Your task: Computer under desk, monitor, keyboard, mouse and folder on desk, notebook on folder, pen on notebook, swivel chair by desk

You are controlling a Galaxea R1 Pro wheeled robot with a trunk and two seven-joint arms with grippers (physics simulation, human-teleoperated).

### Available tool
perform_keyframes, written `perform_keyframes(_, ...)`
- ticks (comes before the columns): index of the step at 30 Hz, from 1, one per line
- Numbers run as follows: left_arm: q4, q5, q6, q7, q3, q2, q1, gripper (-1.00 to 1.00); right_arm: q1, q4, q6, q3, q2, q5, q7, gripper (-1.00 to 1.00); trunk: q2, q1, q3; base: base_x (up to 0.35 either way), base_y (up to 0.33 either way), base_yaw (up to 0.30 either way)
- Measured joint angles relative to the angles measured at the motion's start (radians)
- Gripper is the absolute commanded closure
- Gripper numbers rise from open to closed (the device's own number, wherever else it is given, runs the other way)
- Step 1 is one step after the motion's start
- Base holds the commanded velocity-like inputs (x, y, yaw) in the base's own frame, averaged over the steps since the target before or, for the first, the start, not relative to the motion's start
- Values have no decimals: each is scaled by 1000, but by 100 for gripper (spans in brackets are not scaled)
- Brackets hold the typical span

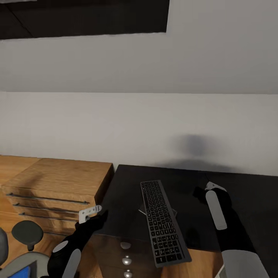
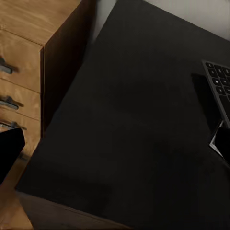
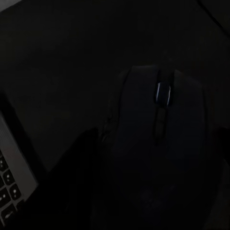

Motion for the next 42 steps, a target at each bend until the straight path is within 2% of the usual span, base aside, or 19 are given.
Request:
perform_keyframes(4, 0, 0, 0, 0, -15, 0, 0, -100, 0, 0, 0, 40, -1, 0, 0, 100, 0, 0, 0, -7, 36, 78)
perform_keyframes(16, 0, 0, -5, 0, -20, 0, 0, -100, 0, 0, 0, 65, -1, 1, 1, 100, 0, 0, 0, -1, 4, 12)
perform_keyframes(18, 0, 0, -4, -1, -21, 0, 0, -100, 0, 1, -1, 87, -1, 1, 1, 100, 0, 0, 0, 0, 0, 122)
perform_keyframes(22, 0, 0, -2, -1, -21, -1, 0, -100, 0, 1, -1, 148, -2, 1, 1, 100, 0, 0, 0, 0, 0, 212)
perform_keyframes(24, 0, 0, -2, -1, -22, -1, 0, -100, 2, 2, -1, 160, -3, 0, 2, 100, 0, 0, 0, 0, 0, 256)
perform_keyframes(42, 0, 0, 1, -1, -22, -1, 0, -100, 11, 6, -1, 232, -3, 1, 1, 100, 0, 0, 0, 0, 0, 252)
